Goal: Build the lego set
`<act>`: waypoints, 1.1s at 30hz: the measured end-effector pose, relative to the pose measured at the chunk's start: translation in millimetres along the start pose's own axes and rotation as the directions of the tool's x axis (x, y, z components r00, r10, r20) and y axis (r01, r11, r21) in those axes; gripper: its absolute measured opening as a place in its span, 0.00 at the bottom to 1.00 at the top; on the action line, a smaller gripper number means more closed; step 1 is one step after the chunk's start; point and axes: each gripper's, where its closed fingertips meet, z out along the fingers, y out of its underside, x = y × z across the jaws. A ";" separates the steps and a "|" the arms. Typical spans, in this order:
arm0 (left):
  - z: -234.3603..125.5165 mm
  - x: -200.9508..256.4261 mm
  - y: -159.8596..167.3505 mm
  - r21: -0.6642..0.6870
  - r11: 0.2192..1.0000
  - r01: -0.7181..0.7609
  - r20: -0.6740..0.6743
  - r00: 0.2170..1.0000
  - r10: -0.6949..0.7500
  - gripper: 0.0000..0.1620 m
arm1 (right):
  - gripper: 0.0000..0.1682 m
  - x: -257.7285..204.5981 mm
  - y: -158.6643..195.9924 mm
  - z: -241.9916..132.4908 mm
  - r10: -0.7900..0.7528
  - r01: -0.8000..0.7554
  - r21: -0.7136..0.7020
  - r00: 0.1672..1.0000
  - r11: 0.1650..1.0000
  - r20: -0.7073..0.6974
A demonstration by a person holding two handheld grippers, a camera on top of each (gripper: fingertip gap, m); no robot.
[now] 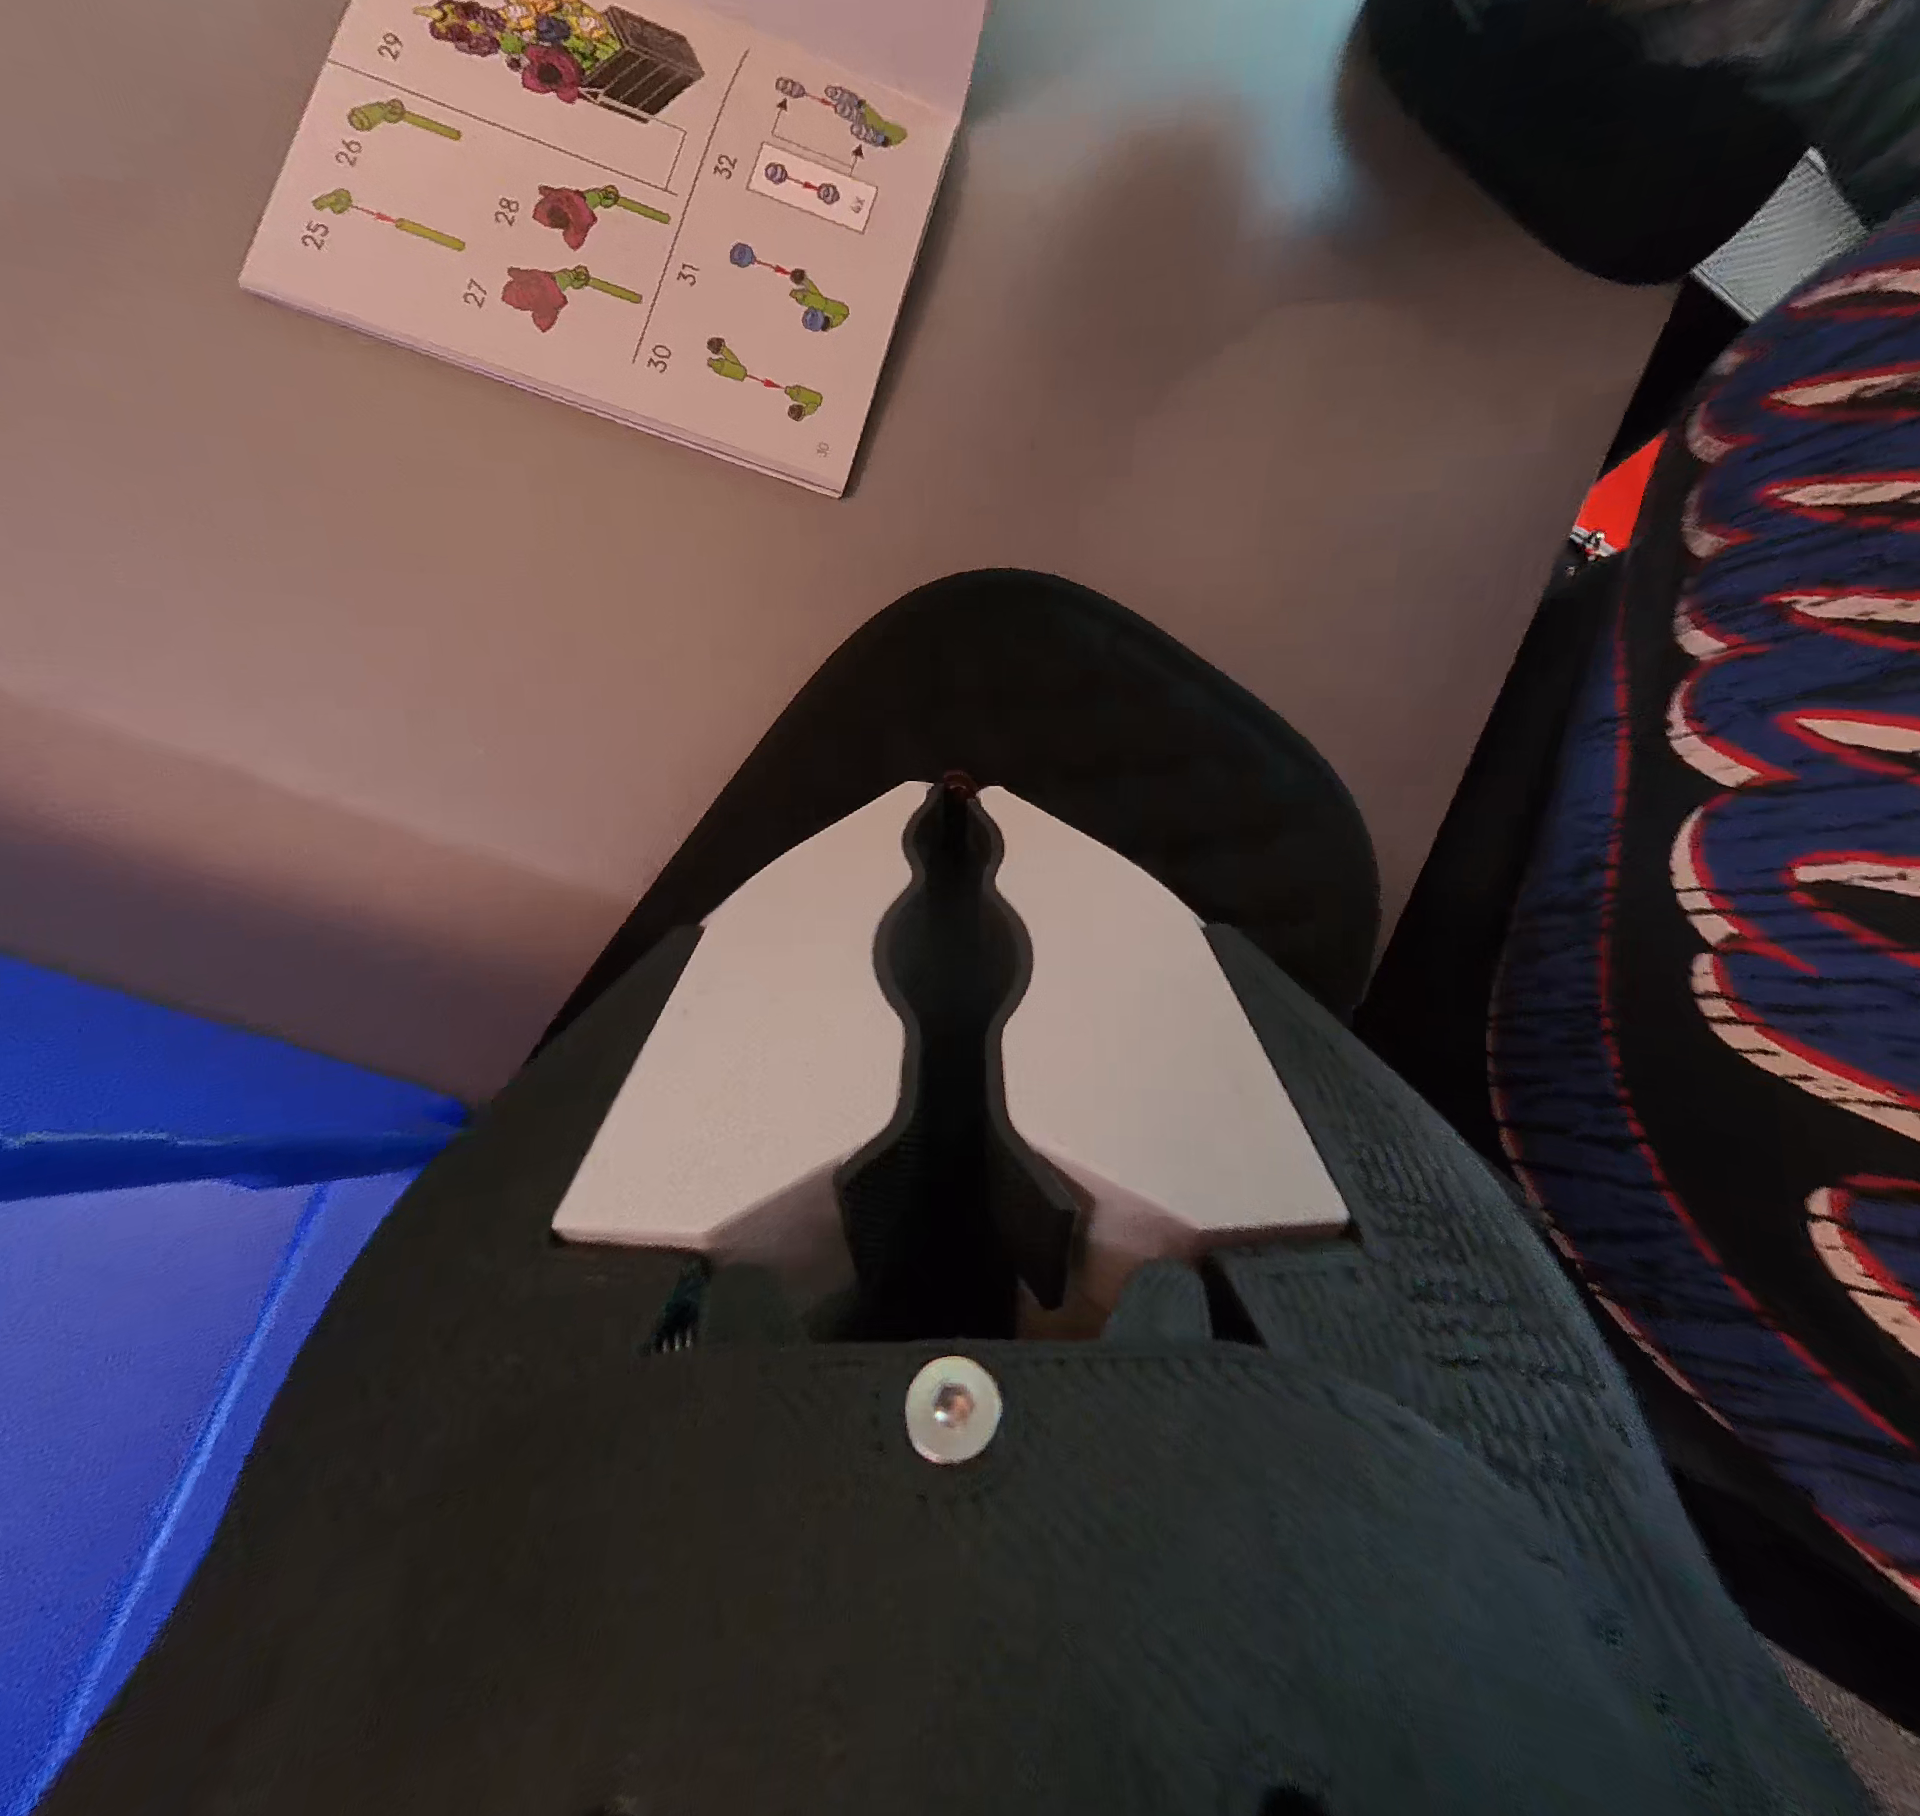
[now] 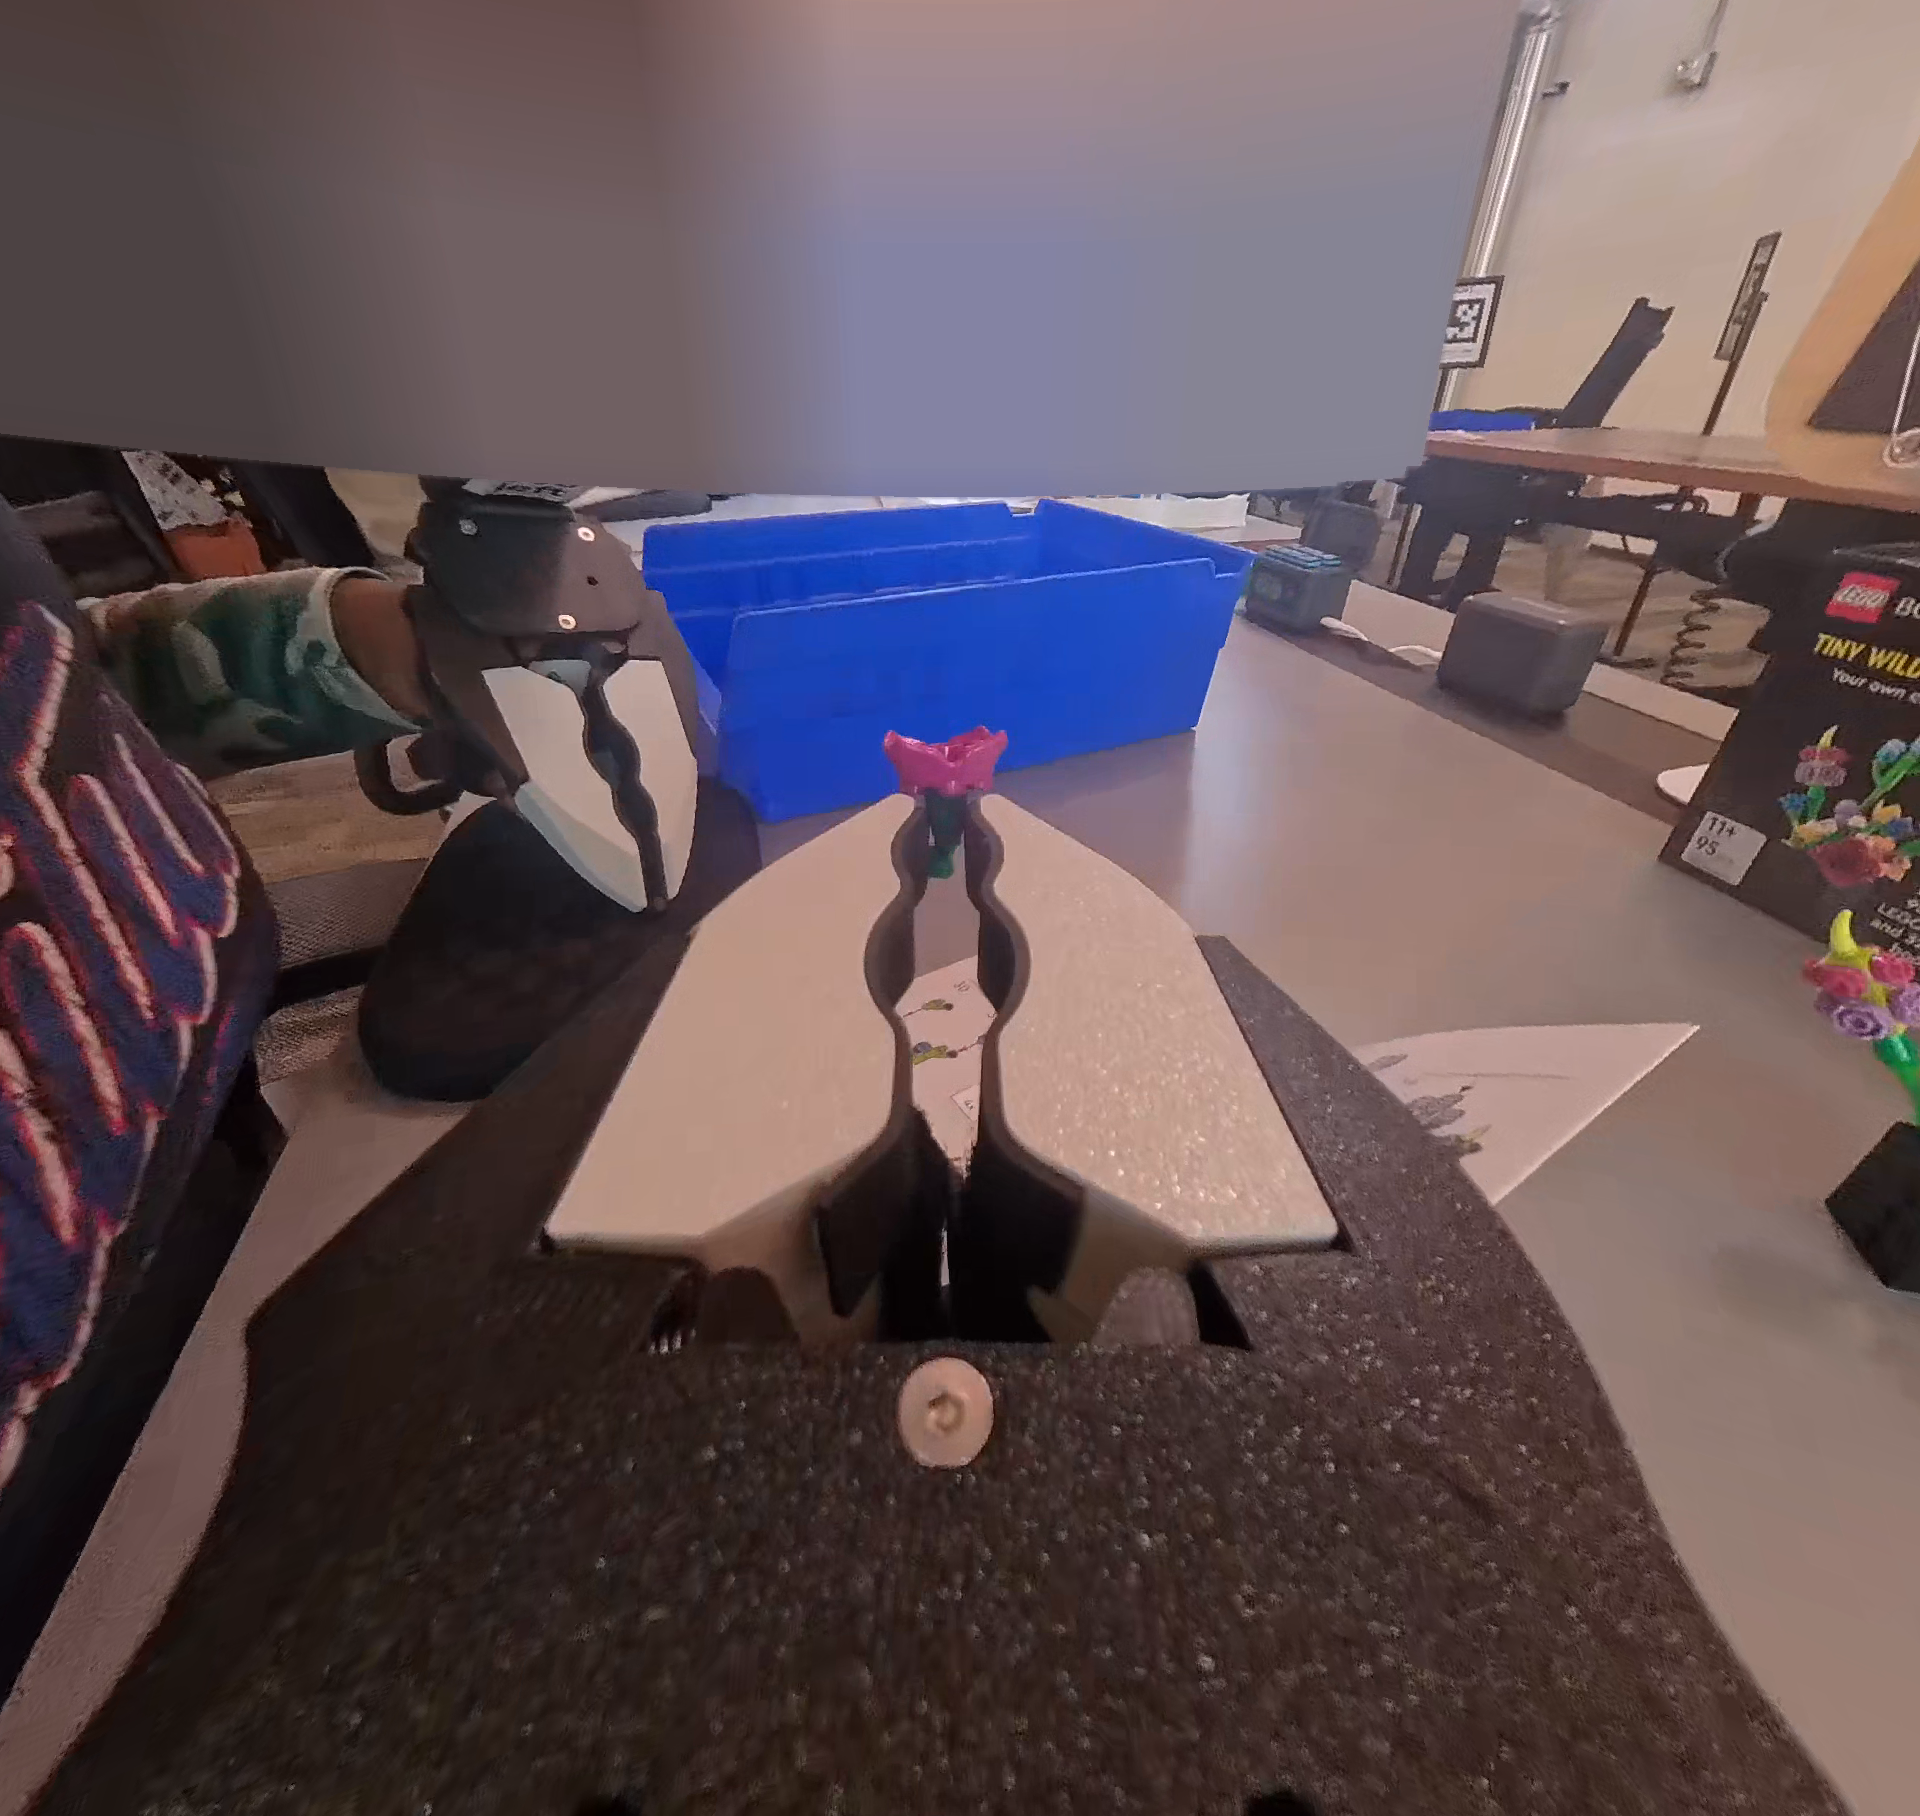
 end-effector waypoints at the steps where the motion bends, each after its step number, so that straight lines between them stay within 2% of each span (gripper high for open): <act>1: 0.5 -0.2 0.1 0.003 1.000 -0.001 -0.011 1.000 0.001 0.03 | 0.04 0.2 2.1 0.4 0.007 -0.007 -0.006 1.000 1.000 0.002; 6: 0.8 0.0 -0.1 0.019 0.999 0.039 -0.086 0.996 -0.037 0.03 | 0.04 1.7 9.4 2.6 0.045 -0.045 -0.029 0.999 0.999 0.020; 15: 0.5 0.1 0.6 0.030 0.997 0.076 -0.137 0.988 -0.071 0.03 | 0.04 7.4 18.4 3.4 0.115 -0.114 -0.041 0.993 0.993 0.027; 33: 0.9 -0.2 0.6 0.040 0.999 0.029 -0.134 0.991 -0.023 0.03 | 0.04 12.3 32.1 5.7 0.160 -0.157 -0.106 0.987 0.982 0.018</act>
